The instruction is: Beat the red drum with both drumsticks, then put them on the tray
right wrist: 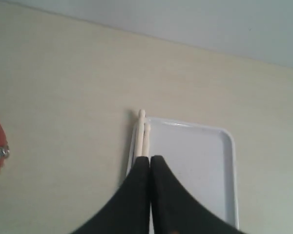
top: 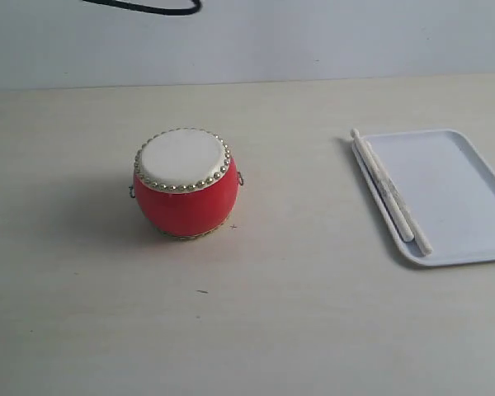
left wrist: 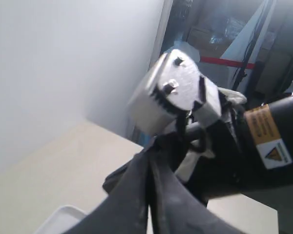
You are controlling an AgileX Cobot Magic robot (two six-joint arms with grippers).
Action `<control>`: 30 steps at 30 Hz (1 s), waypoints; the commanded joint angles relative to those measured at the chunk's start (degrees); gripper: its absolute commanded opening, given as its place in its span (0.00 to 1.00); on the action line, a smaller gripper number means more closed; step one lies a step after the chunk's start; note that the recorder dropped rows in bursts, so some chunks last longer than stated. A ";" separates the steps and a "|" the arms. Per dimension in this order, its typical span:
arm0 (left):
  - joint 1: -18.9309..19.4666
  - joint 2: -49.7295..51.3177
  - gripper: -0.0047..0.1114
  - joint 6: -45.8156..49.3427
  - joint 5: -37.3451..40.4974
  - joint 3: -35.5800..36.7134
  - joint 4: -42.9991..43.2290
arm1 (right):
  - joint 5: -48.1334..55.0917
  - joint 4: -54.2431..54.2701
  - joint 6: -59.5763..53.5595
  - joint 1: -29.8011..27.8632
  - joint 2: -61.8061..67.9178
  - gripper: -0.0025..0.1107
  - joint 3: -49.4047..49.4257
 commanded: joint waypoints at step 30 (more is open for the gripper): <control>-0.12 -77.01 0.04 7.41 17.81 68.17 -0.52 | -16.13 59.27 -38.31 0.00 -69.13 0.02 34.89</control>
